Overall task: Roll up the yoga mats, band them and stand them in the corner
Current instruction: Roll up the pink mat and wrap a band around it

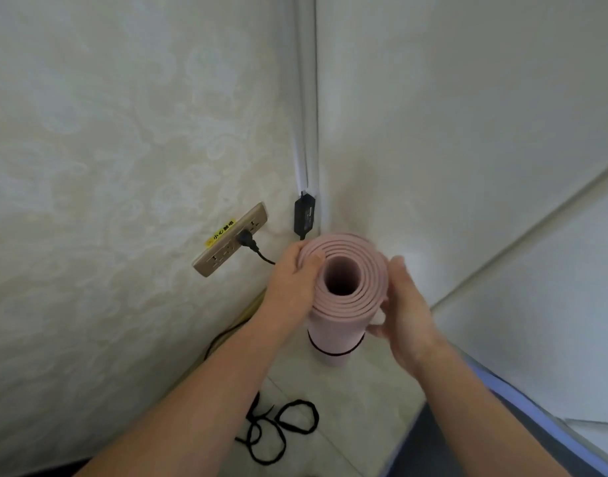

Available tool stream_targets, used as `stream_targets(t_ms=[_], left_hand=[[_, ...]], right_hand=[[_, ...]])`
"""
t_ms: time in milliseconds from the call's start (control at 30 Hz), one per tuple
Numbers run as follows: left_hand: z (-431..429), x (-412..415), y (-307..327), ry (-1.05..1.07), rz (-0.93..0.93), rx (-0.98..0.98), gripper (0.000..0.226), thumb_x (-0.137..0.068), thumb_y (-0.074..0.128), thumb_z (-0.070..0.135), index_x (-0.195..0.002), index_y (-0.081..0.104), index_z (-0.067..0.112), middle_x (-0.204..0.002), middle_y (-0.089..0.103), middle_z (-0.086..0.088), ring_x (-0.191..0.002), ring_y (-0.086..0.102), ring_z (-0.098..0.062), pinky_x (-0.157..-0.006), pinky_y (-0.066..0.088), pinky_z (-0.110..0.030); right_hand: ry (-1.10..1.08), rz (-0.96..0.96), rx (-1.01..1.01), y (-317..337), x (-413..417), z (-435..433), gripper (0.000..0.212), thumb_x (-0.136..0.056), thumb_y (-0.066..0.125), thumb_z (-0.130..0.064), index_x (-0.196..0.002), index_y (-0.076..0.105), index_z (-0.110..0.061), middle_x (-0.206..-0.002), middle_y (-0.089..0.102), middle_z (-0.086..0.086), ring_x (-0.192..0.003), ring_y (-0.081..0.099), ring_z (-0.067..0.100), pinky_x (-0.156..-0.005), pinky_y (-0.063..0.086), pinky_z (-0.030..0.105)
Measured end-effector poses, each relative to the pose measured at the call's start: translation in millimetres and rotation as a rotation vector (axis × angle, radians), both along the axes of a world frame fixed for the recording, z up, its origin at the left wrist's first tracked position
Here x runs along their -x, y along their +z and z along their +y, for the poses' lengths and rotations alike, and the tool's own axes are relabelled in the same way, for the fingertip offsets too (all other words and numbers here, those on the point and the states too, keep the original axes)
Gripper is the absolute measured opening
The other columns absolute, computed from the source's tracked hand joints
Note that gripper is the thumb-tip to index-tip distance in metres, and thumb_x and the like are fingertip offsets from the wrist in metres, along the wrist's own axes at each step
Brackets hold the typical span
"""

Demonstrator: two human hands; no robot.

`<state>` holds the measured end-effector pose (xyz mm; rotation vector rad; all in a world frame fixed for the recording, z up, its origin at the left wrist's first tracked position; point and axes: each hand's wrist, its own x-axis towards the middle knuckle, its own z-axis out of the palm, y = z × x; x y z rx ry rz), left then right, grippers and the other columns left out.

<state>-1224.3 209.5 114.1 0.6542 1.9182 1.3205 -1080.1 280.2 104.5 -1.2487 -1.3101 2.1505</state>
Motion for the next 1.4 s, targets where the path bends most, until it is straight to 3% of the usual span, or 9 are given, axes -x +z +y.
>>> stream_targets(t_ms=[167,400,567,767,933,1000,1100,1200,1400], left_hand=[[-3.2,4.5,-14.9,0.001,-0.006,-0.014,0.008,-0.103,0.052,0.027,-0.110,0.055,0.030,-0.107,0.066,0.008,-0.099,0.065,-0.005,-0.074,0.053,-0.016],[-0.2,6.0,27.8,-0.068,0.003,0.162,0.032,-0.104,0.048,0.023,-0.134,0.051,0.013,-0.125,0.061,0.001,-0.109,0.056,-0.009,-0.080,0.045,-0.010],[-13.6,14.9,31.0,0.170,-0.224,0.043,0.026,-0.107,0.044,0.025,-0.132,0.052,0.024,-0.122,0.053,0.017,-0.117,0.047,-0.005,-0.099,0.034,-0.024],[-49.7,15.9,-29.5,0.170,-0.434,0.374,0.051,-0.107,0.042,0.034,-0.153,0.035,0.014,-0.156,0.037,-0.002,-0.143,0.036,-0.019,-0.116,0.026,-0.033],[-16.1,49.5,-31.2,0.160,-0.419,0.328,0.033,-0.106,0.043,0.029,-0.132,0.056,0.014,-0.137,0.054,-0.014,-0.129,0.051,-0.026,-0.106,0.040,-0.039],[10.2,74.3,-19.3,0.185,-0.388,0.224,0.018,-0.104,0.047,0.026,-0.107,0.064,0.020,-0.118,0.063,-0.005,-0.115,0.056,-0.020,-0.091,0.045,-0.033],[52.9,109.2,-1.9,0.175,-0.340,0.091,0.035,-0.098,0.053,0.040,-0.126,0.063,0.022,-0.130,0.063,-0.003,-0.124,0.056,-0.018,-0.107,0.044,-0.041],[84.9,129.8,25.8,0.041,-0.172,0.022,0.032,-0.105,0.045,0.025,-0.135,0.055,0.022,-0.122,0.061,-0.001,-0.106,0.056,-0.011,-0.098,0.043,-0.032],[99.5,137.8,31.6,0.044,-0.206,0.043,0.027,-0.105,0.044,0.029,-0.131,0.054,0.027,-0.118,0.055,0.006,-0.120,0.054,-0.019,-0.106,0.045,-0.044]], right_hand=[[-0.007,-0.160,-0.331,-6.0,11.8,-5.0,0.041,-0.096,0.061,-0.043,-0.134,0.048,-0.037,-0.124,0.062,-0.017,-0.108,0.060,-0.006,-0.091,0.048,0.019],[0.288,-0.630,-0.271,48.0,26.2,13.5,0.037,-0.084,0.068,-0.031,-0.112,0.046,-0.023,-0.103,0.060,0.002,-0.078,0.071,0.031,-0.068,0.062,0.047],[0.133,-0.638,-0.272,54.5,52.5,46.7,0.024,-0.085,0.063,-0.029,-0.097,0.052,-0.011,-0.096,0.060,0.013,-0.053,0.069,0.041,-0.068,0.061,0.054],[0.064,-0.650,-0.335,60.4,123.2,94.5,0.025,-0.085,0.067,-0.027,-0.094,0.056,-0.006,-0.081,0.061,0.013,-0.052,0.068,0.044,-0.067,0.060,0.057],[0.055,-0.631,-0.367,54.8,181.3,124.3,0.022,-0.087,0.067,-0.023,-0.089,0.062,-0.001,-0.044,0.062,0.012,-0.050,0.068,0.043,-0.068,0.060,0.059],[0.040,-0.615,-0.379,53.6,197.9,134.0,0.025,-0.086,0.068,-0.024,-0.092,0.064,0.000,-0.049,0.064,0.015,-0.049,0.068,0.043,-0.065,0.060,0.058],[0.051,-0.620,-0.365,50.1,208.3,142.5,0.025,-0.087,0.067,-0.025,-0.094,0.064,0.000,-0.051,0.066,0.017,-0.051,0.069,0.042,-0.067,0.061,0.057],[0.065,-0.609,-0.329,45.6,211.4,146.5,0.030,-0.088,0.065,-0.028,-0.098,0.062,0.001,-0.054,0.067,0.020,-0.054,0.070,0.041,-0.066,0.061,0.056],[0.065,-0.549,-0.341,46.6,207.9,147.5,0.062,-0.095,0.058,-0.045,-0.141,0.031,-0.013,-0.103,0.056,0.015,-0.058,0.071,0.041,-0.061,0.062,0.055]])
